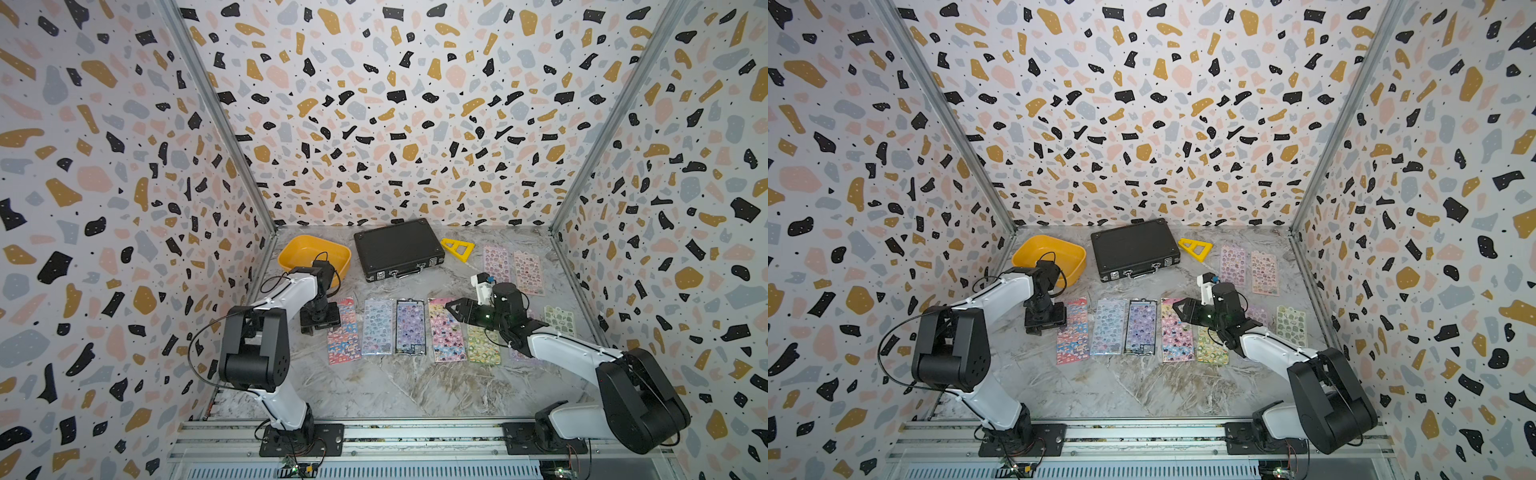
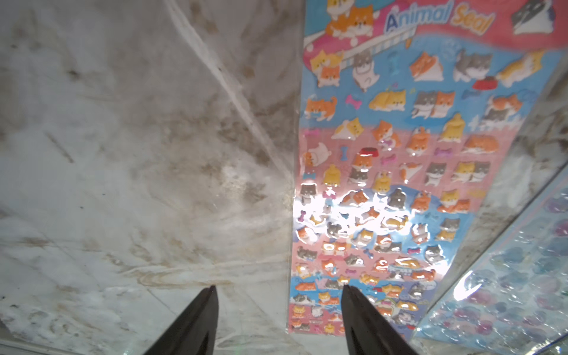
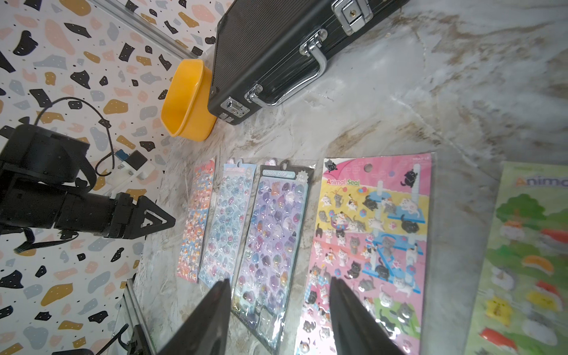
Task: Take the stickers out of the storage box
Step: Place the sticker at the center of the board, then reset both arms
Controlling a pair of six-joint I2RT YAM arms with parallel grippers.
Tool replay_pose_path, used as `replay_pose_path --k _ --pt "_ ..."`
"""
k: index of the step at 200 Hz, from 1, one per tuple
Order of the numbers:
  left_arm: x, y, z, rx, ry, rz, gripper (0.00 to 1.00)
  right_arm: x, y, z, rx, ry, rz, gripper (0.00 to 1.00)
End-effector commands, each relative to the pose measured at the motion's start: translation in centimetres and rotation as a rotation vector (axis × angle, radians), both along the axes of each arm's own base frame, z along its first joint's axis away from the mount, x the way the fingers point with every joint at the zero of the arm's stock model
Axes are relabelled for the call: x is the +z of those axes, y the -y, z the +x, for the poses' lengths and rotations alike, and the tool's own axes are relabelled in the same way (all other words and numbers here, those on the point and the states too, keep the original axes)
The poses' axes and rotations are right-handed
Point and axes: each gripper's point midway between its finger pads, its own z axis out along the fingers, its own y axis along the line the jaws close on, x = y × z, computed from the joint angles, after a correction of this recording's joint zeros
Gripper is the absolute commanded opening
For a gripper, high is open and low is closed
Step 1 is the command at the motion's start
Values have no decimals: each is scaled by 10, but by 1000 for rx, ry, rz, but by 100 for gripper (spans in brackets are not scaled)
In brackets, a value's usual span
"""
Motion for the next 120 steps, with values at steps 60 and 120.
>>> replay_pose_path --k 60,120 --pt "46 39 4 -22 213 -116 74 14 1 8 -14 59 -18 57" --pt "161 19 9 35 889 -72 99 25 74 8 -325 167 -245 65"
